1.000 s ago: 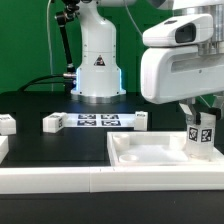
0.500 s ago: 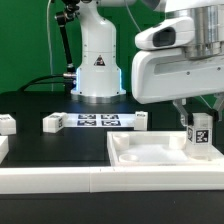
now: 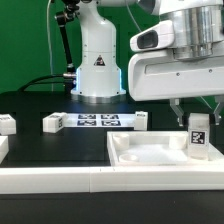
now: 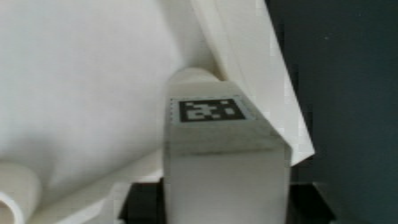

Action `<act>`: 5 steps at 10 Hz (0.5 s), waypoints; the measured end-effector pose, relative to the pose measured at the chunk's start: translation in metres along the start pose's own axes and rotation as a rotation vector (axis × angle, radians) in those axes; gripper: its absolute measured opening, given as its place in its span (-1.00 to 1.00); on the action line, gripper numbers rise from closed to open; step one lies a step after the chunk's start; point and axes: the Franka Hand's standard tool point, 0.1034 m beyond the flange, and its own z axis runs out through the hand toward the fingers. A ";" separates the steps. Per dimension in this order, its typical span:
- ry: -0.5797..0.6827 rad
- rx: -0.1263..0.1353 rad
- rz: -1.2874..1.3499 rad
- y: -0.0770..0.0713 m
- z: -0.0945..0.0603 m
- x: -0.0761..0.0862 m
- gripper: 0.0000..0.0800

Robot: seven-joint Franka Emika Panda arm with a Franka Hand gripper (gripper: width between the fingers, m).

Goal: Assemble square table

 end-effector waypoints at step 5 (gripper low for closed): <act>0.001 0.002 0.387 0.001 0.001 0.001 -0.26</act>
Offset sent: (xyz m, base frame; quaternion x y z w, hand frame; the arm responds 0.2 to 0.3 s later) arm -0.0048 -0.0023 -0.0056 -0.0271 0.0130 0.2473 0.9685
